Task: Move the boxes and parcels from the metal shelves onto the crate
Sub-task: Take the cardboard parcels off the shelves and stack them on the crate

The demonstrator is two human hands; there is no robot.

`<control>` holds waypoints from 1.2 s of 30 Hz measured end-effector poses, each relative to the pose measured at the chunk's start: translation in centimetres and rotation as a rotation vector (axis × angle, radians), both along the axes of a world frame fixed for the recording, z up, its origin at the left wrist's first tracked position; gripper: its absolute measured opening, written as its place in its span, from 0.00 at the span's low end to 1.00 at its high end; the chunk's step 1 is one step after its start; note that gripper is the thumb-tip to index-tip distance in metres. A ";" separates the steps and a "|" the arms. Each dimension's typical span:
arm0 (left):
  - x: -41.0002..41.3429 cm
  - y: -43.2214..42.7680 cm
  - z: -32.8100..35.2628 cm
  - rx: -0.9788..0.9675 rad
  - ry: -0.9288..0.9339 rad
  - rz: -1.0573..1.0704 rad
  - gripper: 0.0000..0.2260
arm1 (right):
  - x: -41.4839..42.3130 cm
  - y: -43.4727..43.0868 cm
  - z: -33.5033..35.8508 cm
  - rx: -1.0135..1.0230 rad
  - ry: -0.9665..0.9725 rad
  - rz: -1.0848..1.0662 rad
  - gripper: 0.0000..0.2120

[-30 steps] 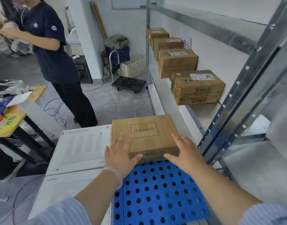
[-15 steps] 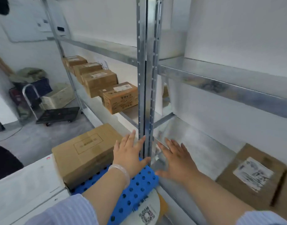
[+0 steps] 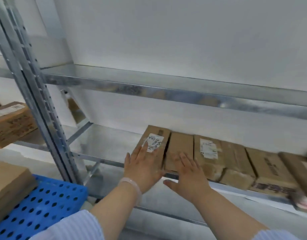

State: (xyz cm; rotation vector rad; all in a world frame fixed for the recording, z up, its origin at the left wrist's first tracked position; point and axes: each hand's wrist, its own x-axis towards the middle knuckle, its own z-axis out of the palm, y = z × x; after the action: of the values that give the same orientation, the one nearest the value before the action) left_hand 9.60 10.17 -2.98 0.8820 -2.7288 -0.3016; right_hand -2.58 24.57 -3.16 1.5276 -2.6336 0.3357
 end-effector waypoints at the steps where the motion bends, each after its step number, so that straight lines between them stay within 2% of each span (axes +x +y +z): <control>1: -1.4 1.3 0.4 -0.003 0.005 -0.035 0.37 | -1.0 1.7 0.4 -0.019 0.000 -0.045 0.43; 7: -9.9 9.0 2.7 0.037 -0.002 -0.191 0.38 | -7.0 11.8 1.9 -0.087 0.030 -0.215 0.41; 12: -18.5 18.7 4.9 0.121 0.073 -0.364 0.34 | -13.4 22.1 3.6 -0.108 0.092 -0.340 0.36; 15: -23.2 25.3 4.8 0.108 0.071 -0.413 0.34 | -17.8 28.8 5.2 -0.171 0.094 -0.407 0.35; 23: -33.6 39.9 5.0 0.281 0.073 -0.495 0.33 | -27.5 43.4 6.1 -0.168 0.075 -0.542 0.34; 28: -37.5 43.9 5.0 0.364 0.026 -0.498 0.35 | -32.2 47.7 6.9 -0.217 -0.022 -0.599 0.32; 33: -41.7 45.8 5.7 0.498 0.012 -0.427 0.33 | -35.0 49.1 6.7 -0.213 -0.057 -0.627 0.30; 36: -44.6 46.8 6.2 0.464 0.037 -0.420 0.31 | -36.3 49.1 6.4 -0.206 -0.081 -0.629 0.29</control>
State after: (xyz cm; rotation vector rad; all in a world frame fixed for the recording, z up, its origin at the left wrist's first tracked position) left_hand -35.05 56.92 3.18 0.3728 -2.8323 -1.0516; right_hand -38.91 73.67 3.22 0.5883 -2.8478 0.5899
